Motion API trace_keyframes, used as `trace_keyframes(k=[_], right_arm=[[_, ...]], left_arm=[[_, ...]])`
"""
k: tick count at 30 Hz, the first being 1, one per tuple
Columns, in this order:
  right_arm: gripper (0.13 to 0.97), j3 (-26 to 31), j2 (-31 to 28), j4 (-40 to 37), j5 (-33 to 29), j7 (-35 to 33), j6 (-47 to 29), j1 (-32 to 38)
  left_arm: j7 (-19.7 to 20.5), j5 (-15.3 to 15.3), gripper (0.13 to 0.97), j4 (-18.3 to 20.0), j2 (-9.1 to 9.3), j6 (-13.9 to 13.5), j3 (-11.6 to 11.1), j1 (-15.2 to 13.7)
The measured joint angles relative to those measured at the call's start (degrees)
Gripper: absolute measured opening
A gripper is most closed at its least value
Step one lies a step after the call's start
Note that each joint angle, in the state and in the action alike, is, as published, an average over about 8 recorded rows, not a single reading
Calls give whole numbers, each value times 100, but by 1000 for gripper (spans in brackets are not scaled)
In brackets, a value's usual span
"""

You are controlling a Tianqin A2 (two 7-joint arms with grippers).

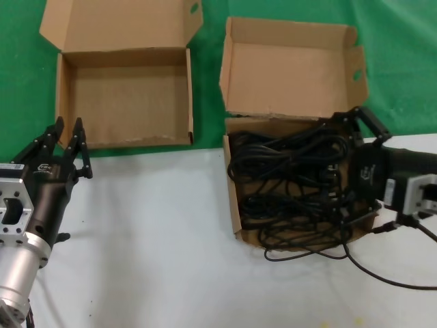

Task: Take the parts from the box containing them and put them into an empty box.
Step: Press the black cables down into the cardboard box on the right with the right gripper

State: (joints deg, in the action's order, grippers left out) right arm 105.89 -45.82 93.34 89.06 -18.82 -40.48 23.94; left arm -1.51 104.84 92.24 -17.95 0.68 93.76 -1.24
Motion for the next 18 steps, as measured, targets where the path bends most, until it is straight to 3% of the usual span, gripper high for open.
trace_keyframes(k=[6,18], right_arm=[[952,480,212,-515,-419,-237,-411,791],[887,906,717,-1160,-877,-356,-467,1457]], left_arm=[[0,0,226,0,0,0,0,0],[0,0,155,0,0,0,0,0]])
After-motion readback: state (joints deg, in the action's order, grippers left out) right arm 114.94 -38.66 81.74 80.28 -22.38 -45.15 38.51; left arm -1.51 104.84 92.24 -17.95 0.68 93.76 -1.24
